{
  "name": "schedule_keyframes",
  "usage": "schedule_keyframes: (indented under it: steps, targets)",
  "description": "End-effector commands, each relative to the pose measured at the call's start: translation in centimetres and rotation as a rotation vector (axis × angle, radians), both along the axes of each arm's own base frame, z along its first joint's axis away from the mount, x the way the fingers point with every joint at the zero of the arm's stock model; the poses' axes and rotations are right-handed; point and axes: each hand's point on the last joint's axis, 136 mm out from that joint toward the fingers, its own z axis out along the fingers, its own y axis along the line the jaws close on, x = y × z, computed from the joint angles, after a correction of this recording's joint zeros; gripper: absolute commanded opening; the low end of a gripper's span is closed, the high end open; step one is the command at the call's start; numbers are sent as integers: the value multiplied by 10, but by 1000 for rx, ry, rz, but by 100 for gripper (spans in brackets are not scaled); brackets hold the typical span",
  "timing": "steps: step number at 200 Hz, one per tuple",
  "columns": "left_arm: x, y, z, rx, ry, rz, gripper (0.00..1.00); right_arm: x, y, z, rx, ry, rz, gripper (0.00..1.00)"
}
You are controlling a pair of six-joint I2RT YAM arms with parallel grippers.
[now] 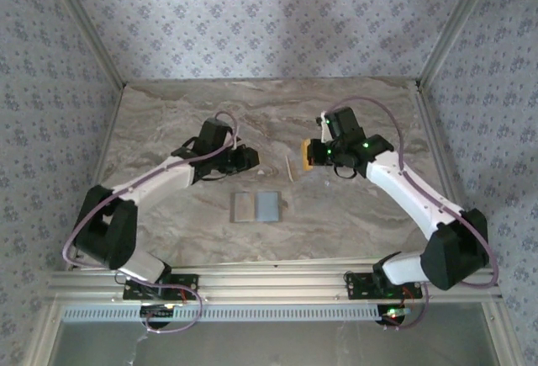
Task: Put the credit cards into the card holder
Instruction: Pick up the credit card from the storage box, then insert the credit card into the card slot.
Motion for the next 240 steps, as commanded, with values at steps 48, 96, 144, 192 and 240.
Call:
schedule_keyframes:
  steps: [48, 96, 144, 192, 240]
  targets:
    - [-13, 49, -24, 156, 39, 124, 31, -32, 61, -14, 271, 65, 321, 0]
    - [-18, 57, -53, 240, 103, 116, 31, -52, 85, -46, 339, 138, 395, 0]
    - [-24, 64, -81, 317, 168, 85, 29, -67, 110, -75, 374, 217, 456, 0]
    - [-32, 68, -107, 355, 214, 61, 28, -74, 123, -98, 371, 267, 472, 0]
    - [-40, 68, -126, 352, 243, 46, 26, -76, 129, -113, 382, 324, 460, 0]
